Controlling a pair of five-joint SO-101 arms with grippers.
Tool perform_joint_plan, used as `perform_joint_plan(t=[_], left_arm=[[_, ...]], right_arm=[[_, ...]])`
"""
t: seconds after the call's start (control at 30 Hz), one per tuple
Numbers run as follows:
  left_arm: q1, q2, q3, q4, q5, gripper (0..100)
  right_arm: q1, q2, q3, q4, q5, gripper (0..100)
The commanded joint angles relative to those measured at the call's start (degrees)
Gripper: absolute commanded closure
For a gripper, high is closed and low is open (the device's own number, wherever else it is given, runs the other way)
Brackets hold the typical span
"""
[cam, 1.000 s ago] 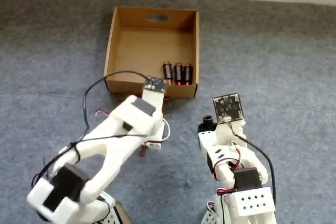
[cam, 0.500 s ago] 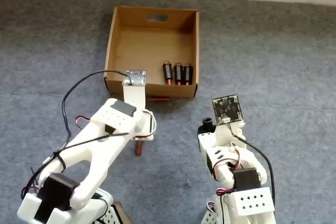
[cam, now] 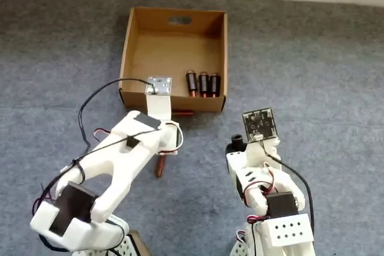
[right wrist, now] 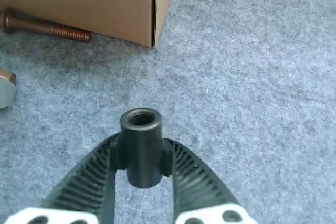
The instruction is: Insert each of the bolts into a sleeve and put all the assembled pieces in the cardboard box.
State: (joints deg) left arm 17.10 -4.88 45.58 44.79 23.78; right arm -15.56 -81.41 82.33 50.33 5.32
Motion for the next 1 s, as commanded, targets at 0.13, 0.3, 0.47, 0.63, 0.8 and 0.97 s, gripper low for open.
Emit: perform_joint_plan(t=[0.13, 0.3, 0.47, 0.63, 0.8, 0.97], left_arm=[[-0.6, 0.4, -3.0, 4.3, 0.2, 93], [-3.9, 0.7, -3.0, 4.5, 0.3, 93], [-6.4, -0.1, -3.2, 4.8, -0.2, 99], [-3.2, -5.8, -3.6, 9.9, -0.3, 99], [-0.2, -19.6, -3.3, 12.4, -0.3, 99], [-2.2, -31.9, -2.7, 6.9, -0.3, 99]], right_arm=[[-0.3, -0.7, -0.5, -1.0, 0.0, 99.3], [-0.3, -0.7, -0.5, -1.0, 0.0, 99.3], [-0.3, -0.7, -0.7, -0.7, -0.2, 99.3], [-0.3, -3.4, -0.5, -0.4, -0.4, 99.3], [-0.5, -16.1, 0.7, 4.4, -0.4, 99.3], [-0.7, -23.8, 5.5, 4.3, -0.4, 99.3]])
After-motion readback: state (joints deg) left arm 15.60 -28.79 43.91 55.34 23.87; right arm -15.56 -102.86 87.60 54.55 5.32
